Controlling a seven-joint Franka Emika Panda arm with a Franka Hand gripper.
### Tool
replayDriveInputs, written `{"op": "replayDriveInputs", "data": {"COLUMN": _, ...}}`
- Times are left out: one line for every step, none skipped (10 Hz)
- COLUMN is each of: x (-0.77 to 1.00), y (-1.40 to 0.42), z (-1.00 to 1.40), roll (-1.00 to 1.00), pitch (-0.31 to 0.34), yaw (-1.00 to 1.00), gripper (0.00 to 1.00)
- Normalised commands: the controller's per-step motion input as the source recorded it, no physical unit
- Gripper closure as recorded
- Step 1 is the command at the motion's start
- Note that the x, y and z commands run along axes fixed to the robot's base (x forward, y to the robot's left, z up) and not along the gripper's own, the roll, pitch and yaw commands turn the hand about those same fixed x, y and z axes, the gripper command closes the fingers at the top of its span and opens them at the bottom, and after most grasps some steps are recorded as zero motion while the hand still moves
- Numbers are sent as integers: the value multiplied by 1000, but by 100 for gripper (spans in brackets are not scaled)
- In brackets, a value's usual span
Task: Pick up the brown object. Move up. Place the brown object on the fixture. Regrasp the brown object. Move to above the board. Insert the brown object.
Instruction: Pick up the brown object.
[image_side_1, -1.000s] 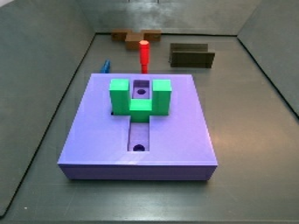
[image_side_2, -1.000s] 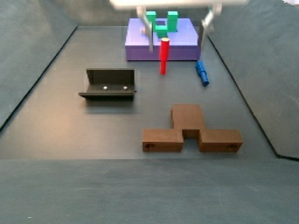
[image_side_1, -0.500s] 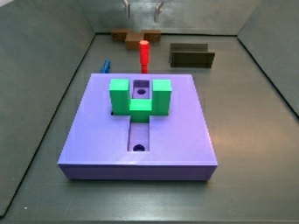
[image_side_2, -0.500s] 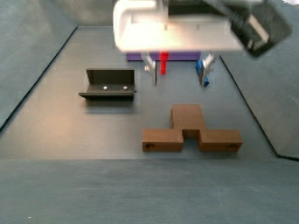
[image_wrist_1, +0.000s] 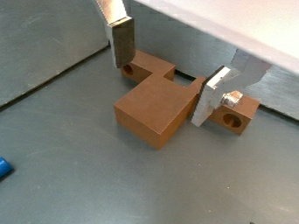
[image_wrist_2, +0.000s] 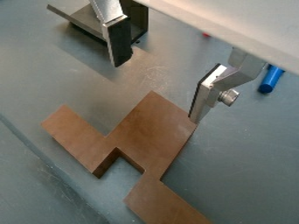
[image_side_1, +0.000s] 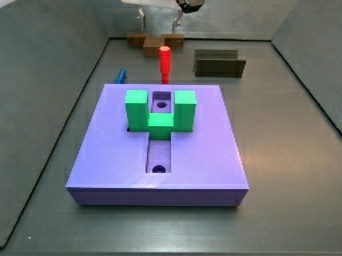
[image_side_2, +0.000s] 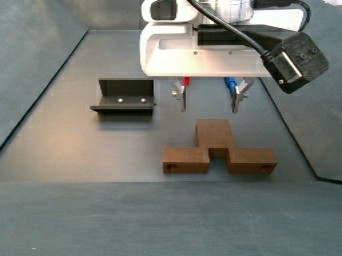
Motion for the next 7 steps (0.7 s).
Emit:
{"op": "replayDriveInputs", "data": {"x": 0, "y": 0, "z": -291, "roll": -70, "pitch": 0, "yaw": 257, "gripper": 0}}
{"op": "replayDriveInputs", "data": {"x": -46, "y": 0, "z": -349, "roll": -160, "pitch": 0, "yaw": 263, "gripper": 0}}
{"op": "replayDriveInputs", "data": {"x": -11, "y": 0, "z": -351, "roll": -164, "pitch": 0, "yaw": 197, "gripper": 0}}
{"op": "replayDriveInputs", "data": {"x": 0, "y": 11, "z": -346, "roll": -124, "pitch": -3, "yaw": 9, "gripper": 0}}
{"op": "replayDriveInputs", "data": {"x": 0, "y": 6, "z": -289, "roll": -139, "pitch": 0, "yaw": 0, "gripper": 0}}
{"op": "replayDriveInputs", "data": {"x": -31, "y": 0, "z": -289, "roll": -141, "pitch": 0, "yaw": 0, "gripper": 0}}
{"op": "replayDriveInputs", "data": {"x": -26, "y": 0, "z": -257, "roll": -160, "pitch": 0, "yaw": 0, "gripper": 0}}
